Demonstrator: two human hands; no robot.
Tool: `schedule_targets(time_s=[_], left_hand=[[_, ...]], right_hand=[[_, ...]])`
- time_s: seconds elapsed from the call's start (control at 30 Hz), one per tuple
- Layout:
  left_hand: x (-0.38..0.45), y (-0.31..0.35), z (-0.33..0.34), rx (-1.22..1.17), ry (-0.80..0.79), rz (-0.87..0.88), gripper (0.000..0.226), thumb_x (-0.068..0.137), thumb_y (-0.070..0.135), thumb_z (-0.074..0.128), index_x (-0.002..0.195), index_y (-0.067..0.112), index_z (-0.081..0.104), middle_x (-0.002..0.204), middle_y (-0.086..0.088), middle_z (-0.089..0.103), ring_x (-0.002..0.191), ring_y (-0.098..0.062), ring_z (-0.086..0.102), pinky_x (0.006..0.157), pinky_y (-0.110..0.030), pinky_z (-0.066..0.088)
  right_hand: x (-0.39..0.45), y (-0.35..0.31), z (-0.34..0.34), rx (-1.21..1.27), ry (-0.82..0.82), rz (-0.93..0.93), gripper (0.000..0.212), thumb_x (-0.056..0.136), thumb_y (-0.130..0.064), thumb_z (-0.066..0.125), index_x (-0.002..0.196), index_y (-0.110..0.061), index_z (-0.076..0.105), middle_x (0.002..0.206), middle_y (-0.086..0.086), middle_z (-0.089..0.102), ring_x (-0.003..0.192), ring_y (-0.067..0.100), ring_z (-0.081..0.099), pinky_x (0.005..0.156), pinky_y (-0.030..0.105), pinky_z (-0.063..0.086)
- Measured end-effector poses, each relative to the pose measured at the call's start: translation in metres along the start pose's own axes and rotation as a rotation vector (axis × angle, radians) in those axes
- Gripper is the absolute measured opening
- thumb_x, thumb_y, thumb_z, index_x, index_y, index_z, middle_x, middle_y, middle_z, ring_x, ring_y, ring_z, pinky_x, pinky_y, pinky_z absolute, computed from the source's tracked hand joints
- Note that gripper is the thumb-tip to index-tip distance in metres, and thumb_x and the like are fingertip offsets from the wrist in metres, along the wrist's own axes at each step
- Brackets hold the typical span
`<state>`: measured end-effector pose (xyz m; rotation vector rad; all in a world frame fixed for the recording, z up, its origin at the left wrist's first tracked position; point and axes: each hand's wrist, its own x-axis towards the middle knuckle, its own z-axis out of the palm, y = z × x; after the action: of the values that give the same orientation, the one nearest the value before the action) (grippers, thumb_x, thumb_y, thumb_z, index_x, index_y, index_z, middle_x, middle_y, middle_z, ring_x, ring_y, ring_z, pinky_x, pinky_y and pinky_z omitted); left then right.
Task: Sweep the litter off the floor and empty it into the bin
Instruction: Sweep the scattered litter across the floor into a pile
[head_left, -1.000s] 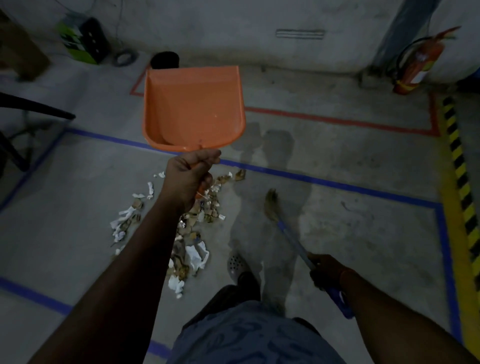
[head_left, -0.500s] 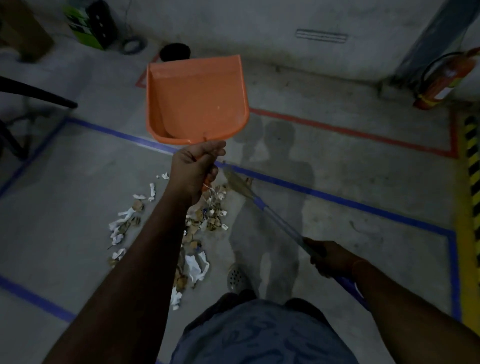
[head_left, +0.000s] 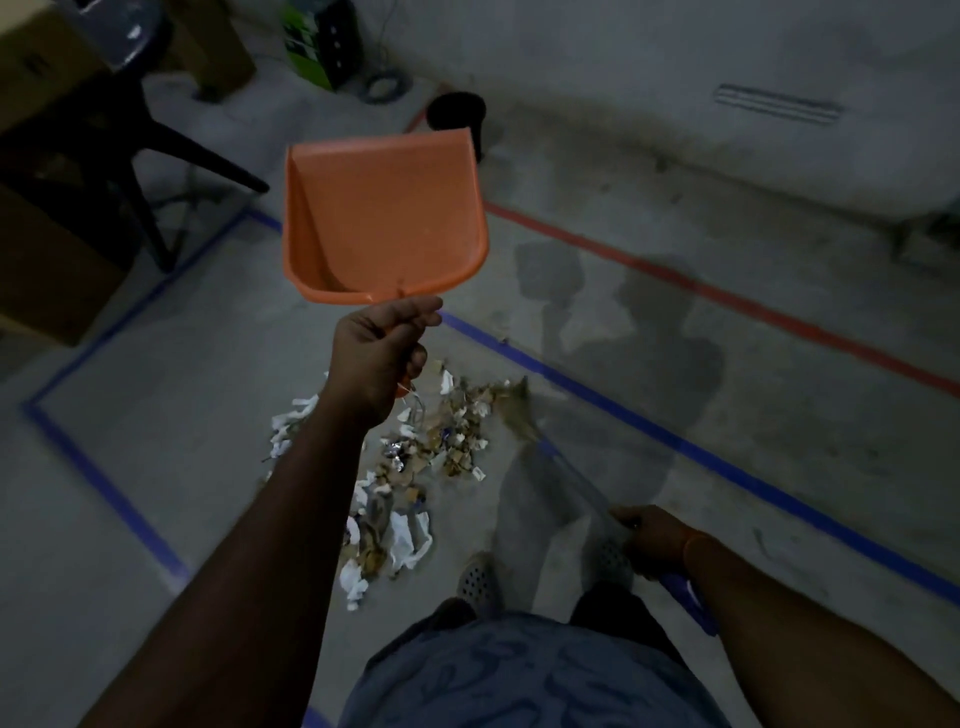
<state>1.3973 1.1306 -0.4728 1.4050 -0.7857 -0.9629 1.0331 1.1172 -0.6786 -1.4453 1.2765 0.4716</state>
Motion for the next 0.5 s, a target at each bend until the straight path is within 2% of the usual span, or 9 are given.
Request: schedule_targets(time_s=[0.03, 0.1, 0.17, 0.23, 0.37, 0.5], left_hand=[[0.002, 0.000, 0.008, -0.001, 0.021, -0.003, 0.034, 0.096, -0.010, 0.045, 0.104, 0.007, 0.073, 0.090, -0.006, 0.071, 0.047, -0.012, 0.049, 0.045, -0.021, 0.037], [0.007, 0.002, 0.024, -0.002, 0.060, -0.001, 0.035, 0.096, -0.011, 0.045, 0.103, 0.008, 0.074, 0.091, -0.007, 0.071, 0.047, -0.012, 0.049, 0.044, -0.021, 0.037], [0.013, 0.005, 0.040, -0.007, 0.091, 0.004, 0.035, 0.096, -0.011, 0.045, 0.103, 0.007, 0.074, 0.091, -0.007, 0.072, 0.047, -0.012, 0.049, 0.044, -0.021, 0.037], [0.021, 0.006, 0.058, -0.006, 0.122, 0.015, 0.033, 0.096, -0.009, 0.046, 0.104, 0.007, 0.073, 0.091, -0.005, 0.072, 0.047, -0.011, 0.050, 0.044, -0.021, 0.036], [0.033, 0.003, 0.092, -0.004, 0.153, 0.023, 0.033, 0.096, -0.008, 0.046, 0.105, 0.010, 0.073, 0.092, -0.004, 0.072, 0.046, -0.010, 0.050, 0.044, -0.020, 0.036], [0.045, 0.001, 0.106, 0.010, 0.157, 0.031, 0.034, 0.097, -0.009, 0.045, 0.106, 0.008, 0.073, 0.092, -0.007, 0.071, 0.046, -0.010, 0.051, 0.044, -0.020, 0.036]], right_hand=[[-0.002, 0.001, -0.010, -0.001, -0.023, -0.017, 0.065, 0.086, 0.005, 0.056, 0.144, -0.024, 0.046, 0.113, 0.004, 0.064, 0.058, -0.002, 0.050, 0.045, 0.008, 0.039], [-0.003, 0.006, -0.034, 0.023, -0.035, -0.059, 0.060, 0.088, 0.004, 0.054, 0.138, -0.030, 0.050, 0.092, 0.000, 0.067, 0.050, 0.003, 0.058, 0.046, 0.014, 0.043], [-0.002, 0.017, -0.060, 0.040, -0.048, -0.092, 0.061, 0.088, 0.001, 0.054, 0.141, -0.029, 0.051, 0.078, -0.001, 0.066, 0.049, 0.009, 0.059, 0.049, 0.023, 0.046], [0.004, 0.028, -0.091, 0.048, -0.050, -0.114, 0.064, 0.088, -0.001, 0.056, 0.144, -0.031, 0.048, 0.079, 0.003, 0.067, 0.054, 0.015, 0.058, 0.052, 0.028, 0.046], [0.018, 0.032, -0.153, 0.007, -0.023, -0.145, 0.071, 0.086, 0.004, 0.054, 0.148, -0.029, 0.040, 0.087, 0.012, 0.064, 0.054, 0.018, 0.057, 0.052, 0.029, 0.046], [0.039, 0.022, -0.201, -0.030, 0.015, -0.140, 0.072, 0.086, 0.008, 0.052, 0.150, -0.023, 0.038, 0.088, 0.008, 0.066, 0.055, 0.021, 0.058, 0.049, 0.029, 0.047]])
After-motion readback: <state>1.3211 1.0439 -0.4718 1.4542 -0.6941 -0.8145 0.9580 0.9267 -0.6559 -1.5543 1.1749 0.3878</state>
